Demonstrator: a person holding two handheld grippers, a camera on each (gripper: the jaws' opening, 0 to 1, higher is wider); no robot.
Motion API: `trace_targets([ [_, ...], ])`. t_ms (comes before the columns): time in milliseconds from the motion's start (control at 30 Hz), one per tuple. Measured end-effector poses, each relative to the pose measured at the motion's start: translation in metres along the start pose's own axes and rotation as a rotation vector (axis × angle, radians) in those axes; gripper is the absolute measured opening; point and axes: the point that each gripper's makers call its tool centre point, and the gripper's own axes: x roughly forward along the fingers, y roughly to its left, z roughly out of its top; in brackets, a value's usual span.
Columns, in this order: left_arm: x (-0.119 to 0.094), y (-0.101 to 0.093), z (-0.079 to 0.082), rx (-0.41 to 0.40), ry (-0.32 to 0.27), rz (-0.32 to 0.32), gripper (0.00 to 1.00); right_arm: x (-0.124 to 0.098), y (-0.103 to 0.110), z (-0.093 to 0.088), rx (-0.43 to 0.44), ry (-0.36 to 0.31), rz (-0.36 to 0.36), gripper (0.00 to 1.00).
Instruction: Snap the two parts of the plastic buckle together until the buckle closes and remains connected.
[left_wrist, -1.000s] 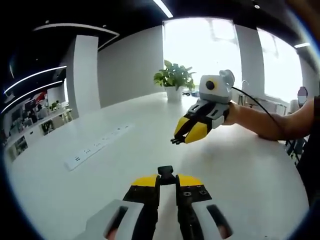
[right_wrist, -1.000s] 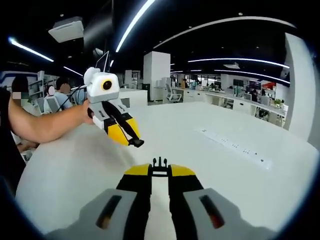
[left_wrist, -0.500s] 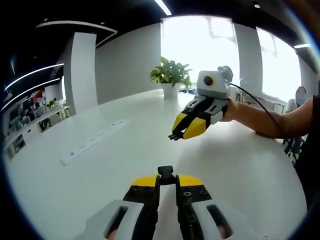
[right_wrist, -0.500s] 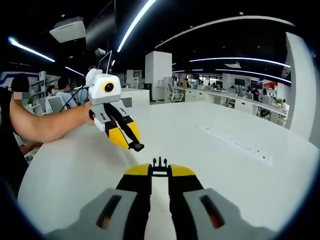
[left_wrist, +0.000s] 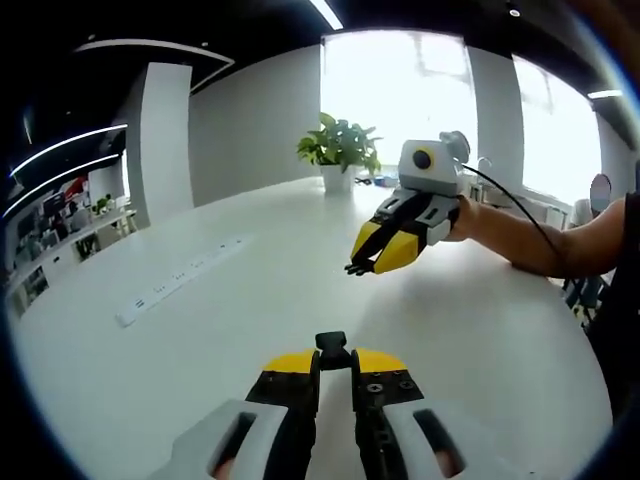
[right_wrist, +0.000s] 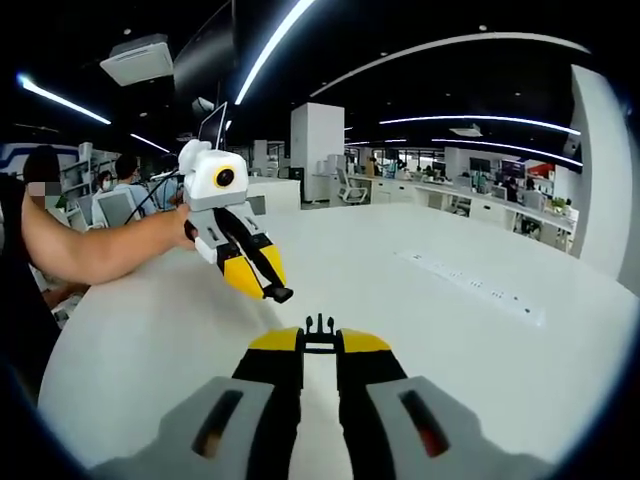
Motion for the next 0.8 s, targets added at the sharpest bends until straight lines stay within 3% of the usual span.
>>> trace_targets([
  [367,-0.006,-0.012,-0.008,0.000,0.011,0.001,0.10,0.000,0.011,-0.006,-0.003,0.019,0.019,0.11],
  [800,-0.009,-0.020,-0.014,-0.007,0.018,-0.011,0.10,0.000,0.019,0.000,-0.011,0.010,0.032,0.11],
])
